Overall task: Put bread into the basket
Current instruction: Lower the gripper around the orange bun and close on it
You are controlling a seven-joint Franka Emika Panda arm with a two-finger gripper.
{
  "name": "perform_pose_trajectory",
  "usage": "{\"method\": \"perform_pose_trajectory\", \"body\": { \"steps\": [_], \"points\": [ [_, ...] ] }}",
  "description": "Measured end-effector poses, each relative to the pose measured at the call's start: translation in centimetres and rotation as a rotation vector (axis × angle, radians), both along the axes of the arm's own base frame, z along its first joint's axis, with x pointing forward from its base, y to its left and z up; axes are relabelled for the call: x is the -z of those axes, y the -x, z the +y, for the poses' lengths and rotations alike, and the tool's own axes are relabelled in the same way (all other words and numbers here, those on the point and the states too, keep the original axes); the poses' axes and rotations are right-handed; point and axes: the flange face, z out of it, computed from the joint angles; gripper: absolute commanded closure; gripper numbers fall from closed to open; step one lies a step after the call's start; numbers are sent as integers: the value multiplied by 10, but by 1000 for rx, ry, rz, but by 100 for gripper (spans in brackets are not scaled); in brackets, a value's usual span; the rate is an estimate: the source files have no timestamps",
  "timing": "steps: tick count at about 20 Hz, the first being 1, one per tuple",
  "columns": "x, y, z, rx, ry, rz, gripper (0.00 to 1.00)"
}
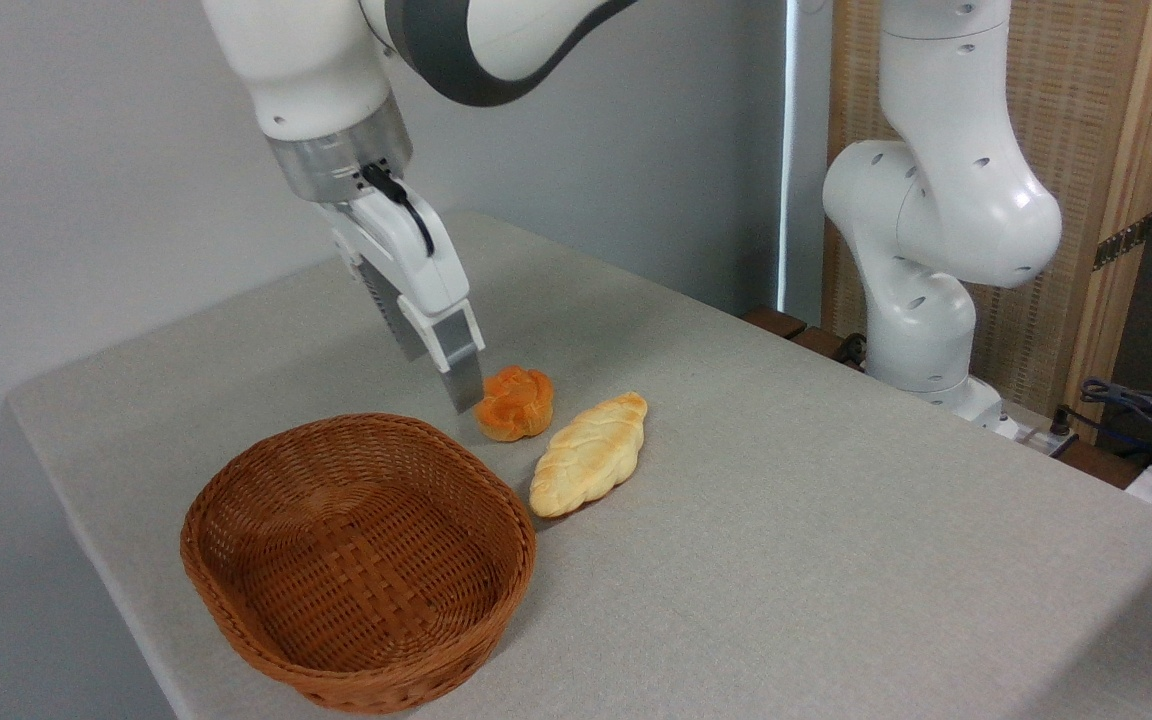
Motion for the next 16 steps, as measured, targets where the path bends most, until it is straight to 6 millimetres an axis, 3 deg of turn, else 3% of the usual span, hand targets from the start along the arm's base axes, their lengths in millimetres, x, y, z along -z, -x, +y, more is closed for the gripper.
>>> {"method": "perform_pose_trajectory", "body": {
  "steps": [10,13,16],
  "points": [
    [51,84,-79,162,-28,12,0],
    [69,100,-100,205,-28,-11,0],
    [89,103,-103,208,-25,-33,0]
  ]
}}
